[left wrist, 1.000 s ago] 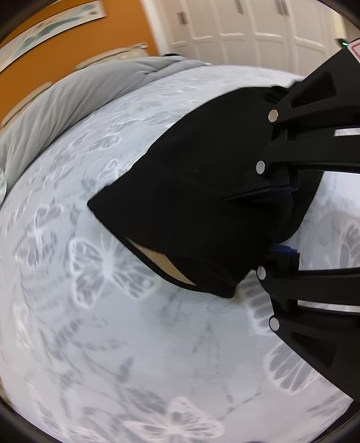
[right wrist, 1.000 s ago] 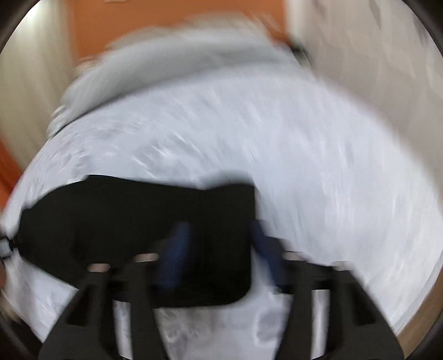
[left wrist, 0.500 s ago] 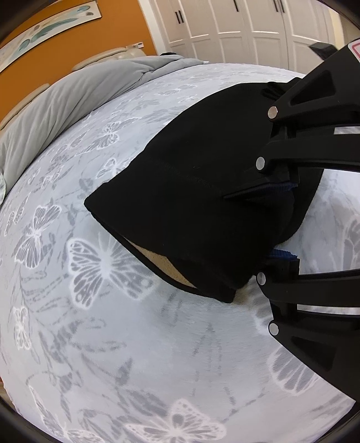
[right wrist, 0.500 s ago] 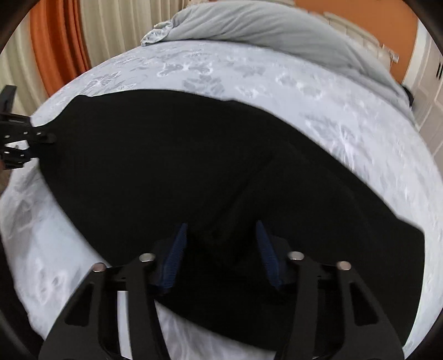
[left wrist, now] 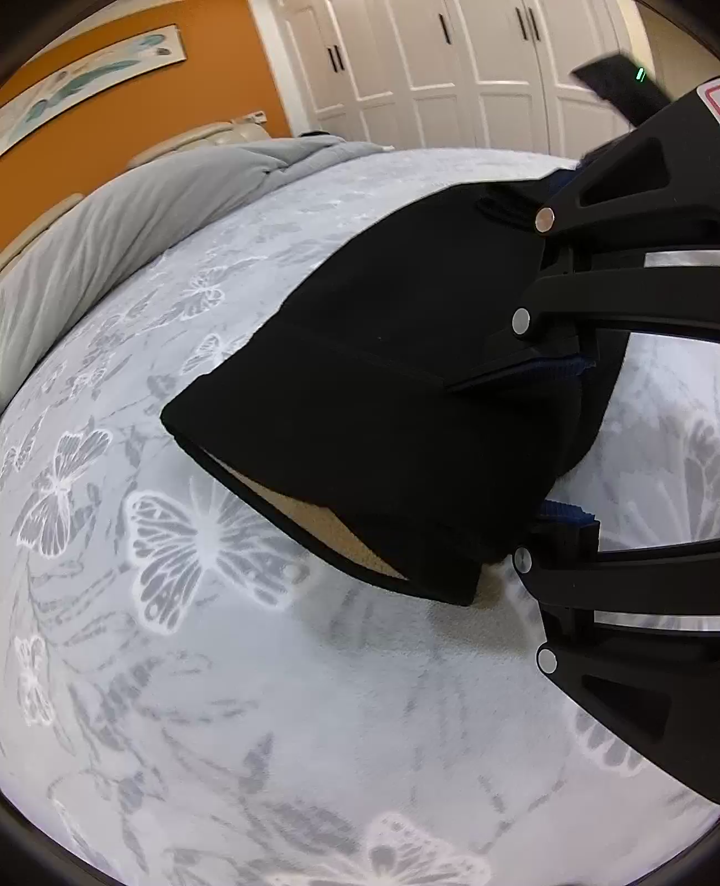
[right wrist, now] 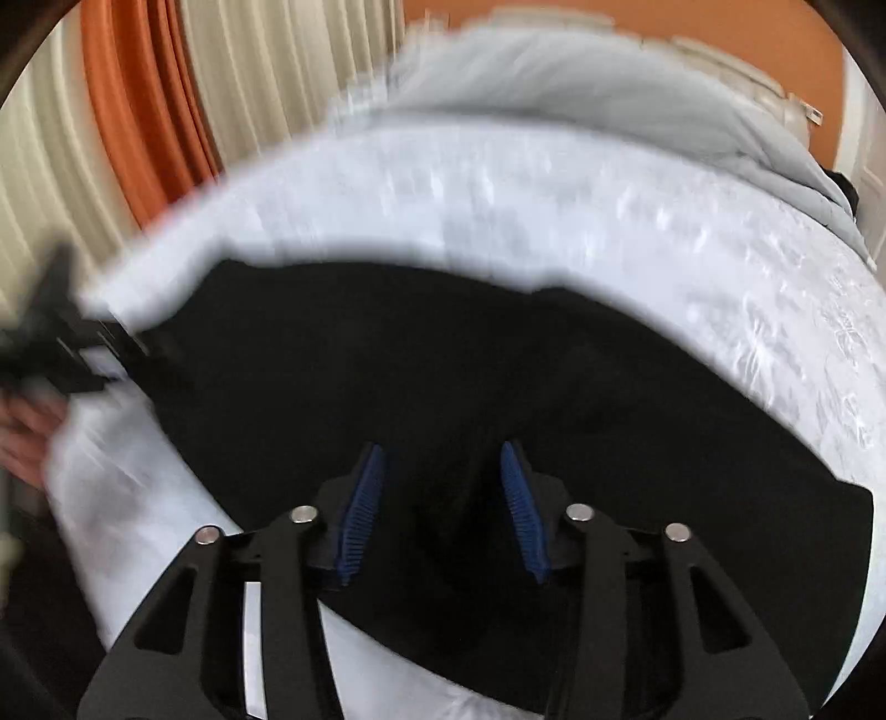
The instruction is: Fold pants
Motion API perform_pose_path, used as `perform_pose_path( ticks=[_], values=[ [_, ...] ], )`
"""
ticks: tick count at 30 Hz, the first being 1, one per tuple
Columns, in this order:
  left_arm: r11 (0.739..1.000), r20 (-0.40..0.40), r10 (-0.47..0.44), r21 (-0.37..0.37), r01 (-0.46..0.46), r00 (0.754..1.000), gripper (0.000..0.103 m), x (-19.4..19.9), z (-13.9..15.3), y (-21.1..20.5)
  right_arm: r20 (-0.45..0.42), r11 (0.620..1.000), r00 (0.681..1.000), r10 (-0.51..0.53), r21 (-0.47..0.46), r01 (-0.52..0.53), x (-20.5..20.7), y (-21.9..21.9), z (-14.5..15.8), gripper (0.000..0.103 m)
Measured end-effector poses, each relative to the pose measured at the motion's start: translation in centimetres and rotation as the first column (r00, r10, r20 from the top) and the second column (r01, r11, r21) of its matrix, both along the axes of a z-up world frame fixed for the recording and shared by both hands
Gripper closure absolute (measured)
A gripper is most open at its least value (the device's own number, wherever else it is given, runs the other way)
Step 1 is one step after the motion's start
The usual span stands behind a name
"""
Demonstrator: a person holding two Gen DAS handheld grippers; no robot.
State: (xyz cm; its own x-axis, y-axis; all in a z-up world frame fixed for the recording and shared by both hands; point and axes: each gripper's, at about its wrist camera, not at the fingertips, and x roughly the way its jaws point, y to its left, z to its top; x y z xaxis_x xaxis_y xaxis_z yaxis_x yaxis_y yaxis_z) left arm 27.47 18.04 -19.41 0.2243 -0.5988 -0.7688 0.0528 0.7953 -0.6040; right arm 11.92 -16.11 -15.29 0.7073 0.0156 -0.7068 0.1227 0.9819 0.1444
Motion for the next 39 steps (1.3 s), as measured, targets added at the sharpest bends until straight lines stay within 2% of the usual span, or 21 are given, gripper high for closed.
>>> perform_pose_path(
  ticks=[1, 2, 4, 5, 7, 8, 10, 11, 13, 14, 16, 17, 19, 22, 24, 26, 29, 33, 37, 38, 39],
  values=[
    [1.000, 0.008, 0.002, -0.006, -0.002, 1.000, 0.075, -0.1, 0.1, 0.0, 0.033, 0.999, 0.998, -0.050, -0.010, 0.051, -0.7, -0.9, 0.8, 0.024],
    [1.000, 0.036, 0.006, -0.003, -0.006, 0.999, 0.083, -0.2, 0.6, -0.2, 0.048, 0.996, 0.995, -0.085, -0.022, 0.086, -1.1, -1.6, 1.2, 0.022],
    [1.000, 0.101, -0.001, 0.001, 0.001, 0.995, 0.086, -0.7, 2.1, -0.8, 0.031, 0.982, 0.984, -0.176, -0.058, 0.178, -2.2, -3.7, 1.6, 0.022],
    [1.000, 0.166, -0.008, 0.015, 0.006, 0.986, 0.086, -1.3, 3.5, -1.5, 0.008, 0.972, 0.975, -0.223, -0.072, 0.223, -2.3, -4.9, 1.4, 0.022],
    [0.999, 0.277, -0.030, 0.032, 0.022, 0.960, 0.087, -2.7, 6.2, -3.0, -0.035, 0.942, 0.942, -0.334, -0.047, 0.332, -3.1, -7.8, 1.6, 0.022],
    [0.998, 0.345, -0.060, 0.034, 0.052, 0.937, 0.087, -3.9, 8.1, -4.3, -0.036, 0.934, 0.933, -0.357, -0.027, 0.356, -3.6, -8.5, 1.7, 0.022],
    [0.992, 0.416, -0.118, 0.011, 0.124, 0.902, 0.087, -6.0, 10.6, -6.6, -0.027, 0.908, 0.908, -0.418, 0.027, 0.418, -4.9, -10.7, 2.3, 0.022],
    [0.979, 0.448, -0.182, -0.001, 0.203, 0.875, 0.083, -7.7, 11.7, -8.9, -0.026, 0.901, 0.902, -0.431, 0.042, 0.432, -5.3, -11.3, 2.4, 0.022],
    [0.951, 0.431, -0.295, 0.048, 0.305, 0.853, 0.040, -9.7, 11.1, -12.8, -0.048, 0.891, 0.893, -0.448, 0.063, 0.450, -5.4, -12.0, 1.6, 0.022],
    [0.940, 0.402, -0.335, 0.087, 0.329, 0.852, 0.008, -10.1, 10.2, -14.4, -0.069, 0.889, 0.892, -0.447, 0.075, 0.452, -5.4, -12.1, 1.1, 0.022],
    [0.925, 0.349, -0.378, 0.168, 0.340, 0.857, 0.013, -11.2, 8.0, -17.2, -0.090, 0.894, 0.898, -0.431, 0.094, 0.439, -5.0, -12.0, 0.6, 0.022],
    [0.919, 0.337, -0.394, 0.176, 0.353, 0.855, 0.013, -11.3, 7.8, -17.9, -0.095, 0.899, 0.904, -0.418, 0.103, 0.426, -4.8, -11.7, 0.7, 0.022],
    [0.917, 0.355, -0.398, 0.125, 0.379, 0.846, 0.013, -11.7, 8.6, -18.0, -0.077, 0.918, 0.931, -0.356, 0.159, 0.364, -4.3, -10.9, 0.8, 0.022],
    [0.930, 0.422, -0.356, 0.072, 0.361, 0.834, 0.011, -11.8, 10.8, -16.3, -0.053, 0.940, 0.967, -0.249, 0.227, 0.254, -3.1, -9.2, 0.8, 0.021],
    [0.948, 0.459, -0.305, 0.067, 0.310, 0.834, 0.010, -11.3, 12.0, -14.5, -0.042, 0.951, 0.983, -0.177, 0.252, 0.182, -1.8, -7.8, 0.5, 0.021],
    [0.975, 0.466, -0.221, 0.082, 0.207, 0.857, 0.010, -10.0, 12.2, -12.1, -0.032, 0.958, 0.994, -0.104, 0.266, 0.109, 0.0, -6.2, 0.0, 0.021],
    [0.988, 0.452, -0.132, 0.132, 0.080, 0.882, 0.010, -7.9, 11.4, -9.0, -0.036, 0.962, 0.999, -0.035, 0.271, 0.043, 2.2, -4.1, -1.0, 0.021],
    [0.986, 0.423, -0.101, 0.161, 0.035, 0.901, 0.010, -6.2, 10.2, -6.8, -0.073, 0.938, 0.996, -0.050, 0.339, 0.072, 5.1, -3.2, -2.5, 0.012],
    [0.983, 0.419, -0.102, 0.182, 0.026, 0.902, 0.010, -5.2, 9.7, -5.7, -0.102, 0.907, 0.993, -0.062, 0.409, 0.099, 8.0, -2.5, -4.3, 0.012],
    [0.983, 0.417, -0.104, 0.180, 0.030, 0.903, 0.010, -5.1, 9.7, -5.6, -0.118, 0.892, 0.991, -0.067, 0.438, 0.112, 9.0, -2.1, -4.8, 0.014],
    [0.983, 0.417, -0.107, 0.179, 0.034, 0.903, 0.010, -5.0, 9.7, -5.5, -0.138, 0.885, 0.987, -0.076, 0.446, 0.131, 9.5, -1.9, -5.3, 0.026]
  ],
)
